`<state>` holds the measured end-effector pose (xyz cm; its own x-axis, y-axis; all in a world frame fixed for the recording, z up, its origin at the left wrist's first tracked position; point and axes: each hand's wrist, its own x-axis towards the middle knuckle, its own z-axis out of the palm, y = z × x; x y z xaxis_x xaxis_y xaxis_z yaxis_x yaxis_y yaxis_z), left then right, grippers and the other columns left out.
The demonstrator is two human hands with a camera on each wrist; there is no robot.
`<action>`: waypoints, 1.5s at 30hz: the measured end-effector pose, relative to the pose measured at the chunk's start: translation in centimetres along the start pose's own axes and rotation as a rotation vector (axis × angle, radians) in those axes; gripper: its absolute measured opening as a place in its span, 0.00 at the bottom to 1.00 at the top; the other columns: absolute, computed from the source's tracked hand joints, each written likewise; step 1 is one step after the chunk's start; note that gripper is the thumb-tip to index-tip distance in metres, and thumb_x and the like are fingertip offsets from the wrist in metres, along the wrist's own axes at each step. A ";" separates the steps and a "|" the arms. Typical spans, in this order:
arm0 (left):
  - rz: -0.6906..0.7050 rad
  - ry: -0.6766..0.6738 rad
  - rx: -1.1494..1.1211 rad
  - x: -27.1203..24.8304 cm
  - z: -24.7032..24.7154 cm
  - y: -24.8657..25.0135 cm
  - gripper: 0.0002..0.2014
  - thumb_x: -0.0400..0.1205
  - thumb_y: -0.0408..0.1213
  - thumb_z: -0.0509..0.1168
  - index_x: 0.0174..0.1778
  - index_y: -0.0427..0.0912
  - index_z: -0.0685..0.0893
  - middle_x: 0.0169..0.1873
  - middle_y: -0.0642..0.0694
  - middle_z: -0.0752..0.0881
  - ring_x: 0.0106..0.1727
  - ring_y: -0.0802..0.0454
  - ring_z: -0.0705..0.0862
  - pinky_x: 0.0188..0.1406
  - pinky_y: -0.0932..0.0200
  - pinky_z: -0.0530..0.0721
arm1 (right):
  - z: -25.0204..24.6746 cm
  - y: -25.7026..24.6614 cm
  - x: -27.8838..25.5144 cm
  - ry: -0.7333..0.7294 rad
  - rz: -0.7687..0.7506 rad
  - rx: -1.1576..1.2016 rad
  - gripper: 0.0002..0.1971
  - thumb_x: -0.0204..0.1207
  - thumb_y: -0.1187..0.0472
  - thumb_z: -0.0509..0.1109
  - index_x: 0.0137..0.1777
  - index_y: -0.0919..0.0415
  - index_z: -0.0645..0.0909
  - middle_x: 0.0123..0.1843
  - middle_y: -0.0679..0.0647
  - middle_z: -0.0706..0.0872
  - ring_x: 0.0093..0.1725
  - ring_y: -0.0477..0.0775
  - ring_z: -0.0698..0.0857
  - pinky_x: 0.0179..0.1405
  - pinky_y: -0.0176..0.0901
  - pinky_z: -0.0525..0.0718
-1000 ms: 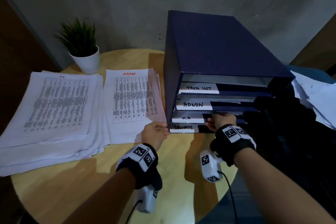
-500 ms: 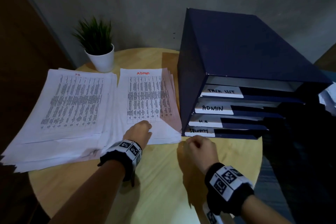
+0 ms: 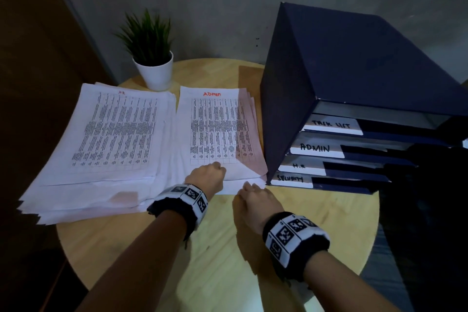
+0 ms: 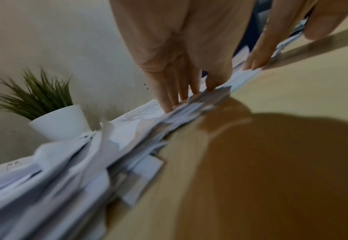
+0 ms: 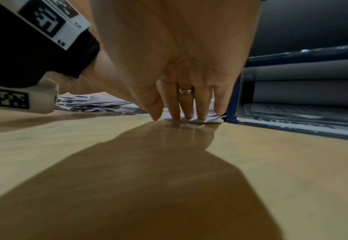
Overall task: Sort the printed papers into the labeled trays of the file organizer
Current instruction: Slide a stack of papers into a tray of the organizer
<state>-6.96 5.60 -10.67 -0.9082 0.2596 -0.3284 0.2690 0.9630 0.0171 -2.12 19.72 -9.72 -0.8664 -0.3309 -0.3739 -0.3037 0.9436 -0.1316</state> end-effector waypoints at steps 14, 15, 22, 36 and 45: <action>-0.019 0.075 -0.033 -0.2 -0.2 0.8 0.16 0.85 0.28 0.50 0.68 0.35 0.70 0.60 0.36 0.78 0.57 0.34 0.82 0.52 0.44 0.80 | -0.6 -2.5 -0.5 -0.074 0.123 -0.078 0.25 0.82 0.70 0.50 0.79 0.75 0.56 0.78 0.68 0.60 0.76 0.63 0.67 0.77 0.55 0.61; -0.058 0.099 -0.114 -0.2 -0.1 0.7 0.15 0.84 0.28 0.50 0.66 0.35 0.70 0.58 0.36 0.80 0.54 0.34 0.83 0.51 0.44 0.80 | -0.5 -2.5 -0.5 -0.054 0.137 -0.046 0.25 0.82 0.70 0.50 0.78 0.75 0.55 0.78 0.68 0.60 0.76 0.63 0.67 0.77 0.54 0.62; -0.213 0.298 -0.674 -2.0 -0.2 -1.0 0.13 0.84 0.33 0.52 0.64 0.35 0.68 0.39 0.33 0.81 0.38 0.37 0.79 0.42 0.46 0.79 | -0.2 -0.8 -1.3 0.092 0.112 0.144 0.19 0.80 0.65 0.55 0.69 0.65 0.74 0.69 0.63 0.74 0.70 0.61 0.73 0.73 0.50 0.70; 0.142 0.155 -0.337 -8.4 1.2 -1.2 0.16 0.64 0.41 0.52 0.47 0.49 0.73 0.50 0.44 0.88 0.46 0.50 0.90 0.38 0.57 0.87 | 0.7 0.7 -0.4 0.316 0.856 1.221 0.22 0.80 0.53 0.65 0.66 0.68 0.72 0.70 0.69 0.74 0.64 0.68 0.79 0.58 0.49 0.75; 0.180 -0.220 -0.280 -11.7 0.5 3.3 0.17 0.85 0.35 0.52 0.69 0.38 0.70 0.67 0.39 0.72 0.65 0.41 0.73 0.68 0.46 0.70 | 0.3 1.9 -2.8 0.068 0.868 1.147 0.35 0.85 0.42 0.45 0.71 0.74 0.72 0.73 0.69 0.74 0.71 0.66 0.75 0.68 0.48 0.71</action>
<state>4.71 5.71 -7.25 -0.7559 0.4334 -0.4907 0.2920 0.8940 0.3398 -0.17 22.39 -9.19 -0.6351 0.3688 -0.6787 0.7724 0.3110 -0.5537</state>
